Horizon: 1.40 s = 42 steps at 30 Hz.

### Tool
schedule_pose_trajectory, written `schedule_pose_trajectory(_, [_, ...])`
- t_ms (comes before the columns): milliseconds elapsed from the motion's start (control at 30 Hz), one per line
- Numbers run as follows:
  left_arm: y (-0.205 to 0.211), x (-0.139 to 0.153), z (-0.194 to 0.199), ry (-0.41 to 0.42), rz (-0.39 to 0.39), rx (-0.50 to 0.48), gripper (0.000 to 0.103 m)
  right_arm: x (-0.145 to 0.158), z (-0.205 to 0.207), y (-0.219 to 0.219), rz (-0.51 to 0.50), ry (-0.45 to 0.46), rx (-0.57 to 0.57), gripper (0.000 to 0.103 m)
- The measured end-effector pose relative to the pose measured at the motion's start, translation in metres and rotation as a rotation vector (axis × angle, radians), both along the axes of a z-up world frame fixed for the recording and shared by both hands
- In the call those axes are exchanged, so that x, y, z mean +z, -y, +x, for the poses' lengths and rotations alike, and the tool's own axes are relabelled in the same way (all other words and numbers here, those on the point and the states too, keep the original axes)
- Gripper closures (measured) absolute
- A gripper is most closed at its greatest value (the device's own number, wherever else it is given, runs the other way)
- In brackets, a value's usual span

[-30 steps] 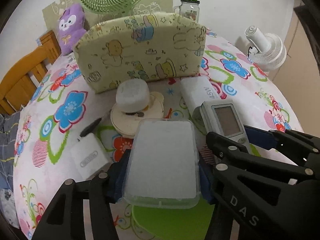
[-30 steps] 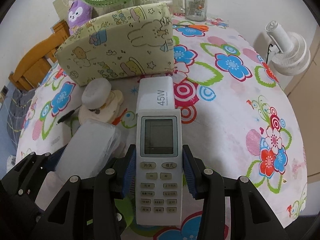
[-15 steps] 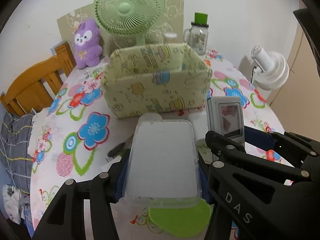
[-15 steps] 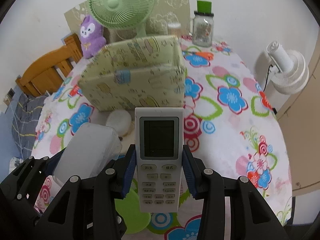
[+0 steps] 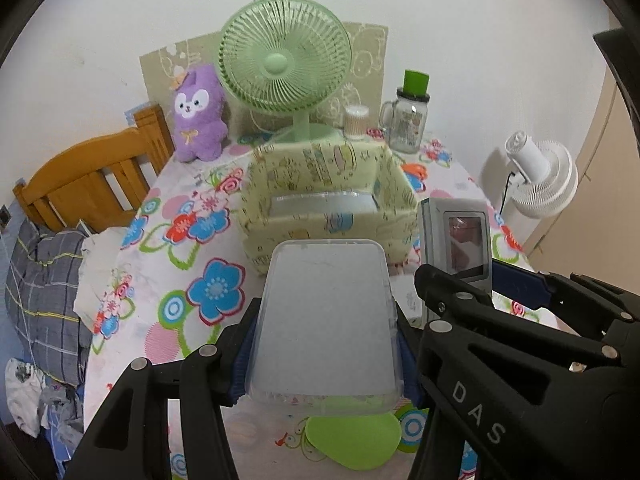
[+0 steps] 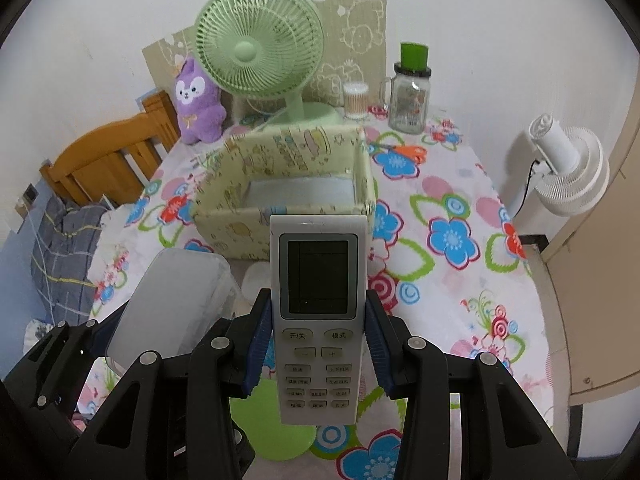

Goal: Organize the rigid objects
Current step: 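Lift and carry the remote and plastic box toward the yellow basket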

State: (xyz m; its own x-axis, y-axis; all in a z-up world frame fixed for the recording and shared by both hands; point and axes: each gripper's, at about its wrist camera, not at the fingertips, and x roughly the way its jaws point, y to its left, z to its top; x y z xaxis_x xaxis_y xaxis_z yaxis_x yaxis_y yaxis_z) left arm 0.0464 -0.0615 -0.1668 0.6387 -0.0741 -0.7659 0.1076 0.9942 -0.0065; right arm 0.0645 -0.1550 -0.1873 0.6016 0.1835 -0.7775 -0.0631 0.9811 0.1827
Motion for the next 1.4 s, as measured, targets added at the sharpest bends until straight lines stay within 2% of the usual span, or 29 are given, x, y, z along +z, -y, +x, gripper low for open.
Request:
schedule_pose_trajectory(700, [0.0,0.068,0.013,0.111,0.01,-0.004,0.043,0.075,0.005,0.009,0.001,0.113,-0.074,0.056])
schedule_pose_trajectory(967, [0.0,0.076,0.028,0.104,0.003,0.001,0.043,0.082,0.016,0.01,-0.023,0.125,-0.087,0.056])
schedule_pose_trajectory(1400, [-0.003,0.069,0.059,0.07,-0.013,0.019,0.043,0.077,0.053,0.005,-0.041,0.099,-0.079,0.056])
